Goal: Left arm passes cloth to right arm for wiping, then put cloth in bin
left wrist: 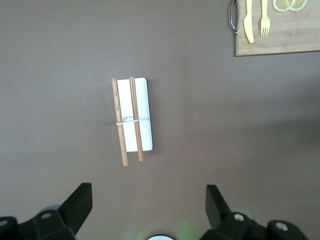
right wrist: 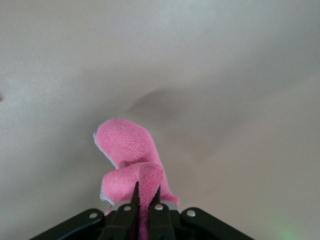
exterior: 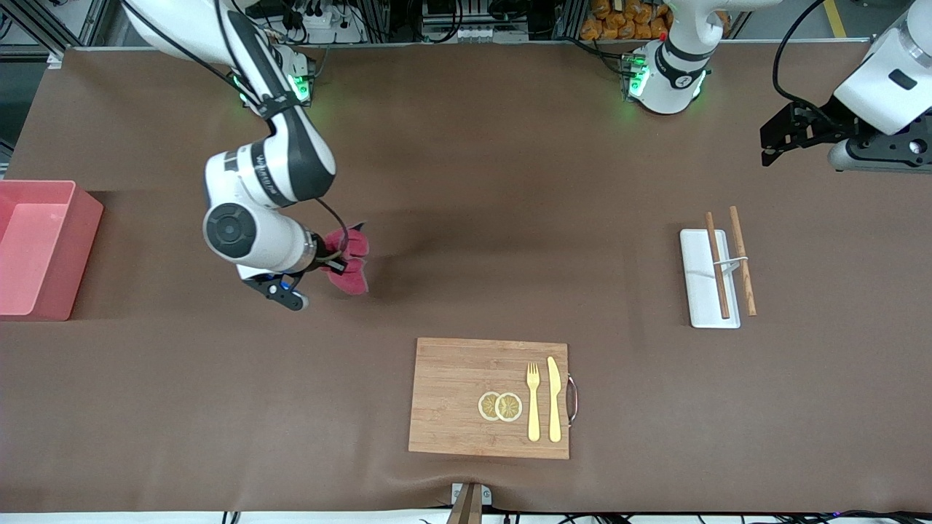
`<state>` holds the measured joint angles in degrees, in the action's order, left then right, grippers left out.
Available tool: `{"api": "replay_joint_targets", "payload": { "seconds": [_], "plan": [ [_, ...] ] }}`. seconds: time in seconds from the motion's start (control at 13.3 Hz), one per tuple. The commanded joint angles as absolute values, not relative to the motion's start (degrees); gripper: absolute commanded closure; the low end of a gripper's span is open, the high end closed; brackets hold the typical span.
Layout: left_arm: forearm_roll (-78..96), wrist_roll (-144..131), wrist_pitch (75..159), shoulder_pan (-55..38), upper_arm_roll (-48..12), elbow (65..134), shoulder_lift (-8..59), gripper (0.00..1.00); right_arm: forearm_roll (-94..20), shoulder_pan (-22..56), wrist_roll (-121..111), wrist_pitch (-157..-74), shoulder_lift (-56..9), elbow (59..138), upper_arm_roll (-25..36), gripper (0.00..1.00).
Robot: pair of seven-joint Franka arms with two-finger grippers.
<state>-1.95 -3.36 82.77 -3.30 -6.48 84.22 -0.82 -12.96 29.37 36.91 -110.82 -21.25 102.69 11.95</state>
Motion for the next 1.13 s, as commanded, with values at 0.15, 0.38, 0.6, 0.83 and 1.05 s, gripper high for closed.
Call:
{"api": "replay_joint_targets", "payload": {
  "seconds": [0.15, 0.38, 0.6, 0.83, 1.05],
  "plan": [
    [-0.09, -3.07, 84.46, -2.12, -5.71, 85.43, -0.97, 0.0, -6.53, 25.58, 14.37, -104.43, -15.04, 102.4, 21.33, 1.0],
    [1.85, -3.6, 85.78, -0.26, -5.71, 85.95, -0.35, 0.0, -5.19, 24.88, -6.87, -98.55, -14.59, 97.93, 33.01, 1.0],
    [1.76, -4.04, 86.84, 0.53, -5.8, 86.22, -0.35, 0.0, -5.01, 20.41, -25.87, -96.68, -14.94, 94.14, 39.89, 1.0],
    [1.67, -4.4, 86.75, 0.7, -5.8, 85.7, -0.17, 0.0, -4.83, 8.74, -43.71, -97.38, -18.35, 88.79, 40.17, 1.0],
    [1.41, -3.78, 86.57, 0.27, -6.5, 85.34, -0.53, 0.0, -5.01, 0.98, -55.95, -104.81, -21.87, 87.71, 39.9, 1.0]
  ]
}}
